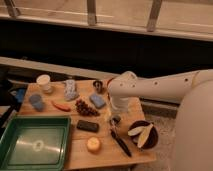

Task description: Place brush in red bowl

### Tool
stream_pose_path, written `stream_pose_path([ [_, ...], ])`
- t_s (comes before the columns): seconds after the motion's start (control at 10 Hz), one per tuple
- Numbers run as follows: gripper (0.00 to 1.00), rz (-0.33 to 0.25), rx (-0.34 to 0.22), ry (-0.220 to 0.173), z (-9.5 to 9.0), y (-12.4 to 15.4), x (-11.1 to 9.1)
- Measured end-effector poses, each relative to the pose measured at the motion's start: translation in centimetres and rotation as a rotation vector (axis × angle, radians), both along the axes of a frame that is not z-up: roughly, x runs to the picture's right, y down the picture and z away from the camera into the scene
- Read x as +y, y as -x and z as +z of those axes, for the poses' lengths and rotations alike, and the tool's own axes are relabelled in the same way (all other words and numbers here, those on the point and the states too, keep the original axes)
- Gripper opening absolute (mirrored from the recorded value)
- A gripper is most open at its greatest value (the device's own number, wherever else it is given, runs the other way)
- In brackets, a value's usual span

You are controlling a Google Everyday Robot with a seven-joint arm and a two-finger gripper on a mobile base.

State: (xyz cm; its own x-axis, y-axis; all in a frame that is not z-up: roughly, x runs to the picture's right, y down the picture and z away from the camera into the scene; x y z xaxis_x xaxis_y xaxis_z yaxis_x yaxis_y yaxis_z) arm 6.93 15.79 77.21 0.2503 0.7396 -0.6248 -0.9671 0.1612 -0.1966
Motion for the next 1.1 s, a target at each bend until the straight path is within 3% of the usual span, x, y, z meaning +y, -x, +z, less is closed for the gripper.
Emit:
stream_pose_path([
  [0.6,0.80,0.000,-0.045,0.087,1.4,1.3,4.1],
  [1.1,0.78,0.026,-0.029,0.235,2.7,-1.0,9.6],
])
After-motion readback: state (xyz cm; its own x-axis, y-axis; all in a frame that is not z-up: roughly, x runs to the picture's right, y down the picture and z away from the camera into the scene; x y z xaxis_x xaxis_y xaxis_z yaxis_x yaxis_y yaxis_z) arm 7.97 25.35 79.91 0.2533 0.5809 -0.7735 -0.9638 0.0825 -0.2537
